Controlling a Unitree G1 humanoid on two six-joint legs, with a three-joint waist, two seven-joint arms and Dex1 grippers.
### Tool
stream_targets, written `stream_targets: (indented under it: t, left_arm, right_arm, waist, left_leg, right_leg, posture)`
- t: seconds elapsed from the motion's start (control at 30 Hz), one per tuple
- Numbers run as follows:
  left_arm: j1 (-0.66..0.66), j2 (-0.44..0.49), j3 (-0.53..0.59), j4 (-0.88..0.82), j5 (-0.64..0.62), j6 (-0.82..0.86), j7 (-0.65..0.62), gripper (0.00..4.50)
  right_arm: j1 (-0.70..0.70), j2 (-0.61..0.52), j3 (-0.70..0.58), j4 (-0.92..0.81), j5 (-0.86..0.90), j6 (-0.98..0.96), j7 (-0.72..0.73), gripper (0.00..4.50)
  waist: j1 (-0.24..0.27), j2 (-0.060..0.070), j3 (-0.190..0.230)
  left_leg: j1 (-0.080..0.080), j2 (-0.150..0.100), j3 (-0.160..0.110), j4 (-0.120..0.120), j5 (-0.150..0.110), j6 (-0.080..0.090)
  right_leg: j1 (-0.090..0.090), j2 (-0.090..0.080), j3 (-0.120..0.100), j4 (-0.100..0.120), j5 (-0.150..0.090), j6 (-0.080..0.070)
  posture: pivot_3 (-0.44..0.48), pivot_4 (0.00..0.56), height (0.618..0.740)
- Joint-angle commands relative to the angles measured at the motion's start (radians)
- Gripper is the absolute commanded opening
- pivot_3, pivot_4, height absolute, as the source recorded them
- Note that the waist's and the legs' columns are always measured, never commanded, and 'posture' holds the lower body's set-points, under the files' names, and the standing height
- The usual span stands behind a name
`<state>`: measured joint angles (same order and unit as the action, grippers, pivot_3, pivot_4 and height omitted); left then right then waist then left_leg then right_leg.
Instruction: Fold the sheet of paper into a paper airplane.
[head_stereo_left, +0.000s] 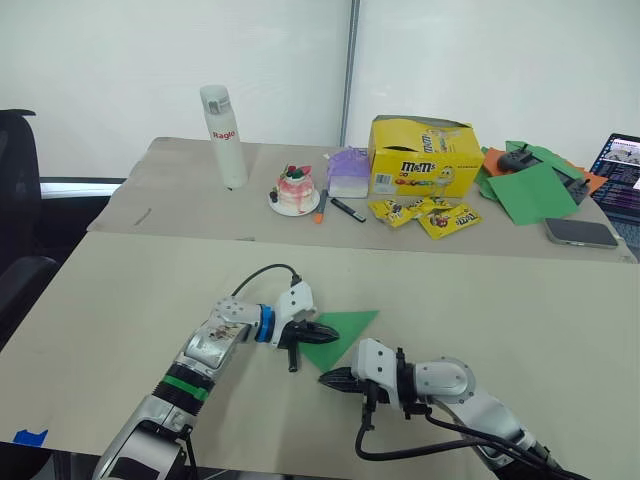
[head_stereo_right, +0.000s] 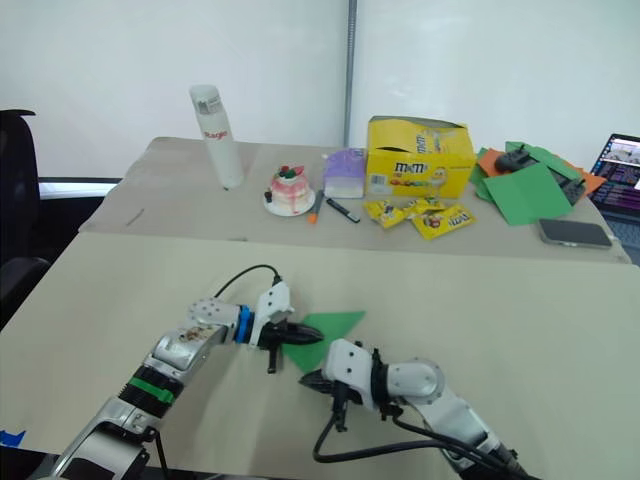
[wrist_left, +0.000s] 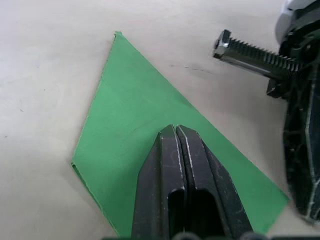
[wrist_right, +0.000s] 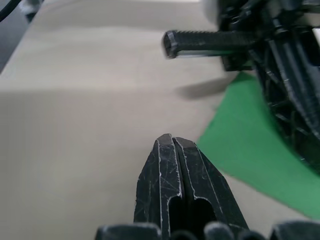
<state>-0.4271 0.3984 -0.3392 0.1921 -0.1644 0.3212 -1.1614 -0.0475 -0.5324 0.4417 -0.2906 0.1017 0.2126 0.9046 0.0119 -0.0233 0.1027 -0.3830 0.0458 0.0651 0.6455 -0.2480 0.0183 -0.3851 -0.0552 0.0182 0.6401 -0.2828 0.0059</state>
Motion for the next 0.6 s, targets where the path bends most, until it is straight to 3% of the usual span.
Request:
stream_targets:
  t: [0.03, 0.23, 0.4, 0.6]
  left_arm:
    - [0.020, -0.004, -0.005, 0.003, 0.000, 0.026, 0.015, 0.05]
    - [0.025, -0.022, 0.020, -0.008, -0.018, 0.056, 0.047, 0.05]
    - [0.017, -0.034, 0.029, -0.020, -0.029, 0.080, 0.068, 0.05]
    - [-0.007, -0.029, 0.028, 0.008, -0.010, 0.080, 0.089, 0.05]
  right_arm:
    - [-0.025, 0.002, -0.128, -0.001, 0.051, 0.036, -0.050, 0.00]
    - [-0.112, 0.028, -0.234, 0.072, 0.044, 0.084, -0.143, 0.00]
    - [-0.113, 0.030, -0.184, 0.181, -0.043, 0.055, -0.174, 0.00]
    - [-0.118, 0.003, -0.266, 0.284, -0.102, 0.040, -0.287, 0.00]
  waist:
    - [0.000, 0.000, 0.000]
    - [0.000, 0.000, 0.000]
    - [0.000, 0.000, 0.000]
    - [0.000, 0.000, 0.000]
  left_leg:
    - [0.000, 0.000, 0.000, 0.000, 0.000, 0.000]
    - [-0.001, 0.000, 0.000, 0.001, 0.000, 0.000]
    - [-0.002, 0.000, 0.000, 0.001, 0.000, 0.000]
    - [0.000, 0.000, 0.000, 0.001, 0.000, 0.000]
  right_leg:
    - [0.000, 0.000, 0.000, 0.000, 0.000, 0.000]
    - [-0.001, 0.000, 0.000, 0.001, 0.000, 0.000]
    - [-0.001, 0.000, 0.000, 0.000, 0.000, 0.000]
    - [0.000, 0.000, 0.000, 0.001, 0.000, 0.000]
  posture:
    - [0.000, 0.150, 0.722]
    - [0.000, 0.150, 0.722]
    - [0.000, 0.150, 0.722]
    - [0.000, 0.150, 0.722]
